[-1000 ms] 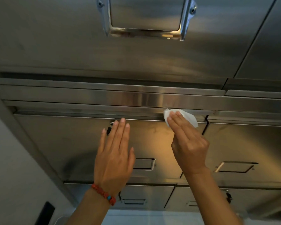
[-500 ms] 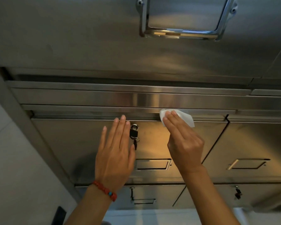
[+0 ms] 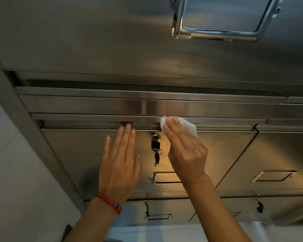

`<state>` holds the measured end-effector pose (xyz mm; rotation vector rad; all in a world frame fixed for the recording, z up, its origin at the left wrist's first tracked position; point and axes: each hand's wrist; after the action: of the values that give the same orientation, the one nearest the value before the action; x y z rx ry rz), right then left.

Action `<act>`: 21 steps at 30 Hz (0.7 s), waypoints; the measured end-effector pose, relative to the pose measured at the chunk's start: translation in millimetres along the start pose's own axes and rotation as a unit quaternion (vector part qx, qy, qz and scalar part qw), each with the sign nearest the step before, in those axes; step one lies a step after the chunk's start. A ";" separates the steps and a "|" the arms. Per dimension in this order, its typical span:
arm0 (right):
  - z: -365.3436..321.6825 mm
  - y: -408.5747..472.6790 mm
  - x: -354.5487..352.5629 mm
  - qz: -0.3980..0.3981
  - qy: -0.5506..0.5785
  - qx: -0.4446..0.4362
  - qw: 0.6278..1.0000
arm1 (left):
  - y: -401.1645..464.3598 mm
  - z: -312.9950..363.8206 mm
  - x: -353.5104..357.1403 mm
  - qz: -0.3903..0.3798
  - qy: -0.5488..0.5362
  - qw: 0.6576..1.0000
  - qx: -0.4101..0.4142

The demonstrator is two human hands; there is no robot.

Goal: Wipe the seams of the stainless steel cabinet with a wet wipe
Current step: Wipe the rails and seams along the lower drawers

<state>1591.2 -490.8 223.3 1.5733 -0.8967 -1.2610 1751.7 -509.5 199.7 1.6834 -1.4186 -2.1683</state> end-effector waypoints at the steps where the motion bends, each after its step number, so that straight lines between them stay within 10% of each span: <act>1: -0.2 0.4 1.0 -0.003 0.000 -0.007 1.000 | -0.3 0.5 0.9 0.004 -0.001 1.000 -0.002; 21: 22.3 -0.9 -12.7 0.003 -0.029 -0.003 1.000 | 2.0 7.2 2.8 0.041 -0.006 0.999 -0.028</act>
<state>1566.7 -483.3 224.9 1.5341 -0.9328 -1.3098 1743.9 -507.8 198.8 1.5682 -1.3904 -2.1587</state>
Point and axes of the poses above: each hand's wrist, its own y-axis towards the middle knuckle, its own x-axis out of the palm, z = x × y, and after that the axes turned 9 degrees about x, right-handed
